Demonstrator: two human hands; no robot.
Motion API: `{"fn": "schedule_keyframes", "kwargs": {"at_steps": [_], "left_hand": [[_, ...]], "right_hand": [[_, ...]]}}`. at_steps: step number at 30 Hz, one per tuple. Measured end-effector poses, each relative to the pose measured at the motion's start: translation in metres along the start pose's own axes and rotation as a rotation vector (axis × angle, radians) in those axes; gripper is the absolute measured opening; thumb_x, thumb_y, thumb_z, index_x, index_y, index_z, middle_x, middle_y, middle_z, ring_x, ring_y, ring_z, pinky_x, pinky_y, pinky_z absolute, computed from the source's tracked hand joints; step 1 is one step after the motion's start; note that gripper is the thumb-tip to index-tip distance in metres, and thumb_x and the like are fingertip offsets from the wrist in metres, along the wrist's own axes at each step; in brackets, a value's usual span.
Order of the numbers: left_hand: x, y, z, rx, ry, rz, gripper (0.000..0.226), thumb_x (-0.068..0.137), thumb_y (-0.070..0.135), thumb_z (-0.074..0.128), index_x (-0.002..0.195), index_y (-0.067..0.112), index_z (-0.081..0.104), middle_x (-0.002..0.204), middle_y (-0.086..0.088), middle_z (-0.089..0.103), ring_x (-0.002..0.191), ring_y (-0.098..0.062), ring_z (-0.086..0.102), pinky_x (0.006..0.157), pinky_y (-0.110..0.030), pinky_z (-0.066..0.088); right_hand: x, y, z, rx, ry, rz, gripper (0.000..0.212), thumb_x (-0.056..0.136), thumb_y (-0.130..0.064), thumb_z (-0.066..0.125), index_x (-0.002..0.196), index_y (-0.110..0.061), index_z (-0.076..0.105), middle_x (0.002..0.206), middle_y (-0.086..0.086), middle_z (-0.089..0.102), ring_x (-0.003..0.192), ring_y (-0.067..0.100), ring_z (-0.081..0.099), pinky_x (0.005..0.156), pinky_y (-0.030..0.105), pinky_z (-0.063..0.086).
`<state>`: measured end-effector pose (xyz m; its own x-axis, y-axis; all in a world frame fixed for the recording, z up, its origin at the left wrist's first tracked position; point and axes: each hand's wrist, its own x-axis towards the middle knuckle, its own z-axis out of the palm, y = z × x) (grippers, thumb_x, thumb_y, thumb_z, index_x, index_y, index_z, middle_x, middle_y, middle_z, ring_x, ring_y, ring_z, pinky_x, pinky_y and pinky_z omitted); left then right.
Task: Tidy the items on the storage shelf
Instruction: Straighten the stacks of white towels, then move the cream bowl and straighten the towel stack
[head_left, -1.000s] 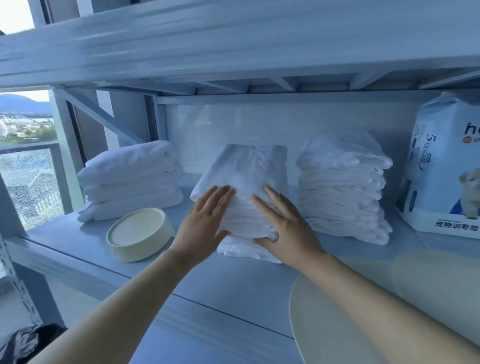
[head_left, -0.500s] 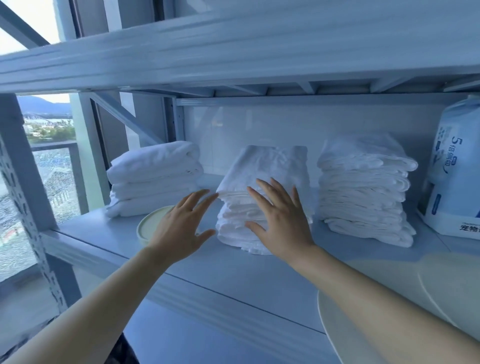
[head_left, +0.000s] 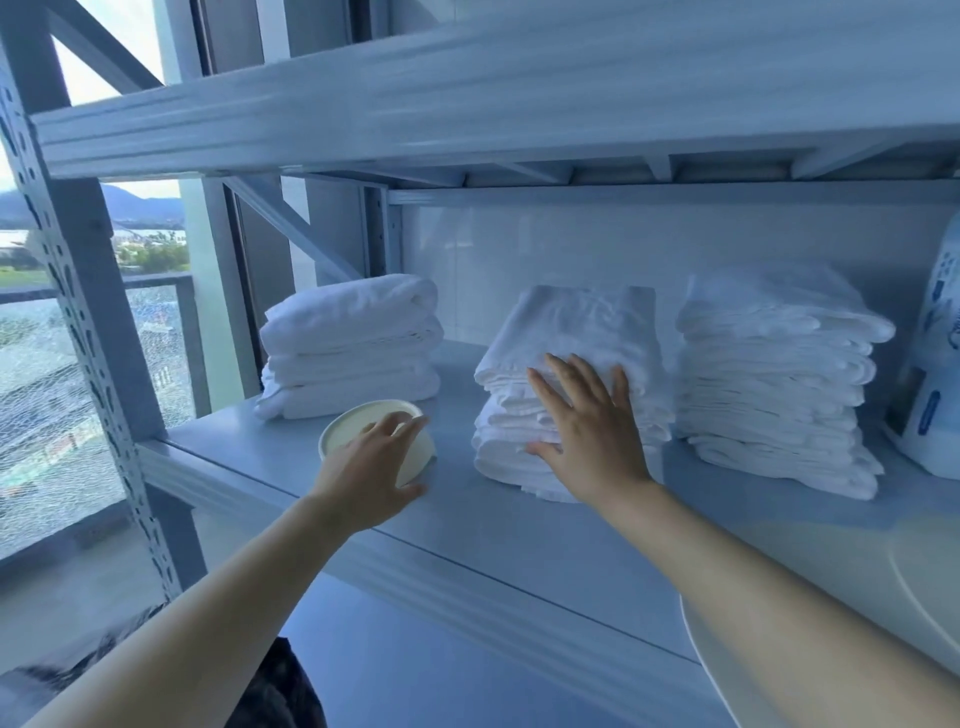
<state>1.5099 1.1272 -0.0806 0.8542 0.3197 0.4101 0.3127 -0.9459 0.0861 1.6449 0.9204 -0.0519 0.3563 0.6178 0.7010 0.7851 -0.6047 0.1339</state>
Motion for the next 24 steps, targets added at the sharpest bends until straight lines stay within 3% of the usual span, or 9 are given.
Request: {"fn": "schedule_keyframes", "kwargs": {"at_steps": [2,4,8,17,21,24], "left_hand": [[-0.001,-0.002,0.002,0.020,-0.028,-0.006,0.079,0.078,0.044,0.066,0.145,0.032,0.024,0.145,0.008,0.035,0.129,-0.018,0.039,0.092,-0.036,0.046],[-0.002,-0.003,0.003,0.019,-0.034,-0.015,0.079,0.078,0.040,0.067,0.144,0.030,0.025,0.144,0.007,0.037,0.128,-0.019,0.040,0.091,-0.037,0.046],[-0.004,-0.006,0.001,0.049,-0.026,-0.043,0.073,0.080,0.035,0.066,0.142,0.031,0.028,0.140,0.008,0.039,0.125,-0.020,0.042,0.083,-0.036,0.049],[-0.009,-0.003,-0.004,0.110,0.053,-0.058,0.057,0.078,0.036,0.060,0.133,0.034,0.046,0.132,0.015,0.051,0.114,-0.016,0.053,0.076,-0.026,0.045],[-0.011,-0.004,-0.011,-0.021,0.179,-0.090,0.055,0.073,0.035,0.066,0.126,0.029,0.055,0.126,0.012,0.058,0.103,-0.021,0.059,0.068,-0.024,0.038],[-0.010,-0.005,-0.020,-0.243,0.284,-0.122,0.048,0.070,0.032,0.074,0.116,0.024,0.063,0.113,0.006,0.065,0.092,-0.024,0.063,0.070,-0.028,0.046]], "right_hand": [[-0.002,-0.005,0.000,0.025,0.026,0.003,0.076,0.070,-0.036,0.078,0.136,-0.016,0.047,0.144,0.006,0.043,0.137,0.027,0.033,0.110,0.060,0.012],[-0.006,-0.009,0.000,0.014,0.099,-0.026,0.072,0.063,-0.030,0.084,0.129,-0.014,0.056,0.138,0.008,0.051,0.132,0.029,0.043,0.106,0.063,0.014],[-0.011,-0.023,0.001,0.033,0.198,-0.111,0.068,0.058,-0.022,0.086,0.121,-0.013,0.062,0.130,0.008,0.058,0.124,0.030,0.051,0.103,0.058,0.018],[-0.013,-0.031,-0.001,0.177,0.074,-0.148,0.060,0.070,-0.018,0.080,0.126,-0.010,0.058,0.134,0.009,0.054,0.129,0.033,0.045,0.107,0.054,0.024],[-0.015,-0.036,0.002,0.240,0.094,-0.208,0.054,0.066,-0.010,0.081,0.117,-0.008,0.064,0.126,0.009,0.061,0.121,0.031,0.054,0.101,0.050,0.039],[-0.015,-0.041,0.005,0.316,0.105,-0.215,0.050,0.063,-0.005,0.083,0.111,-0.009,0.068,0.118,0.005,0.066,0.114,0.026,0.060,0.086,0.037,0.055]]}}
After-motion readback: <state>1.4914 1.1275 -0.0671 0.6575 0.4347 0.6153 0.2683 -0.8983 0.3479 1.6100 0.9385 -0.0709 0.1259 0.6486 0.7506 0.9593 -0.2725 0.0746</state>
